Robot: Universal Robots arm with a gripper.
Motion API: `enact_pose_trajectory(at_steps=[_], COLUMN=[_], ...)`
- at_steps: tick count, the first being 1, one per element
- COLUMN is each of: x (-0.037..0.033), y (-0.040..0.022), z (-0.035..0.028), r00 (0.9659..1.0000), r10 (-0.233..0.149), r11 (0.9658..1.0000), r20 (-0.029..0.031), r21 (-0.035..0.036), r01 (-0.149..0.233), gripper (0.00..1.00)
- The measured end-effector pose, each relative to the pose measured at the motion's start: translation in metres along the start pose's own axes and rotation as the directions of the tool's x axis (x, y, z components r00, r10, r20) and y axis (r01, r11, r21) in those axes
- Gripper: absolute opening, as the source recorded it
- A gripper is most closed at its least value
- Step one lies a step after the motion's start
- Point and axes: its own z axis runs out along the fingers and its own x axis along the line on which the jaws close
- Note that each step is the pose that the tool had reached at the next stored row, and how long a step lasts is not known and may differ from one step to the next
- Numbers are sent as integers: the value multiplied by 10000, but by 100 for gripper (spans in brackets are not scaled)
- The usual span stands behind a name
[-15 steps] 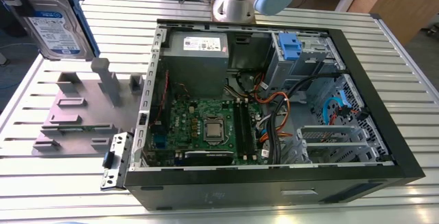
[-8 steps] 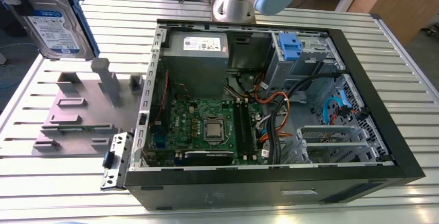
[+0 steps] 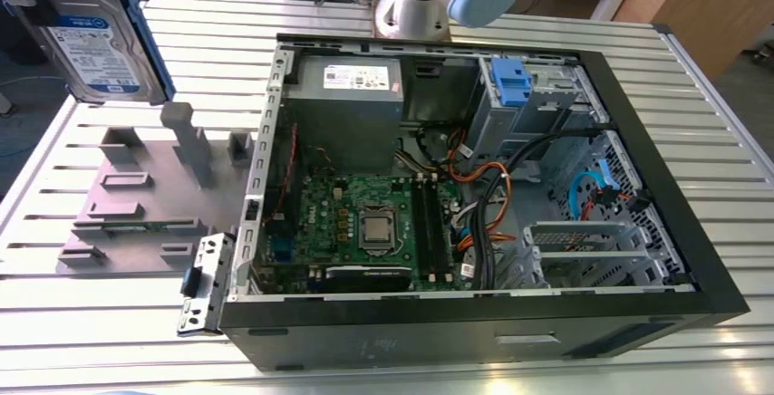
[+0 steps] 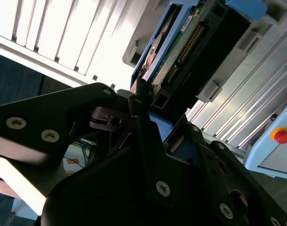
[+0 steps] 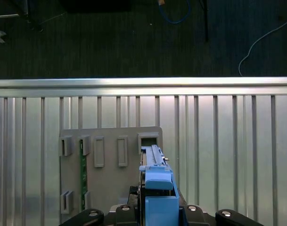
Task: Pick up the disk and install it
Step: 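Pick up the disk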
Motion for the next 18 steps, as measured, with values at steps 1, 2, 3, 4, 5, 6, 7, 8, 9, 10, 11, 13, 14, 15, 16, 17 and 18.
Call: enact_pose_trajectory(at_steps=[1, 2, 3, 4, 5, 6, 7, 8, 9, 10, 11, 13, 14, 15, 16, 17, 18], x=[0, 0, 0, 0, 0, 0, 0, 0, 0, 0, 0, 0, 0, 0, 0, 0, 0], y=[0, 0, 0, 0, 0, 0, 0, 0, 0, 0, 0, 0, 0, 0, 0, 0, 0], z=[-3, -5, -8, -11, -13, -16, -19, -22, -24, -27, -30, -36, -39, -42, -45, -49, -52], r00=[10000, 10000, 10000, 10000, 10000, 10000, 10000, 10000, 10000, 10000, 10000, 10000, 10000, 10000, 10000, 10000, 10000], r10=[0, 0, 0, 0, 0, 0, 0, 0, 0, 0, 0, 0, 0, 0, 0, 0, 0], r11=[10000, 10000, 10000, 10000, 10000, 10000, 10000, 10000, 10000, 10000, 10000, 10000, 10000, 10000, 10000, 10000, 10000], r20=[-1, 0, 0, 0, 0, 0, 0, -1, 0, 0, 0, 0, 0, 0, 0, 0, 0], r21=[-1, -1, -1, -1, -1, -1, -1, -1, 0, 0, 0, -1, 0, 0, 0, -1, -1], r01=[0, 0, 0, 0, 0, 0, 0, 0, 0, 0, 0, 0, 0, 0, 0, 0, 0], gripper=[37, 37, 37, 37, 37, 37, 37, 37, 37, 37, 37, 37, 37, 37, 37, 37, 37])
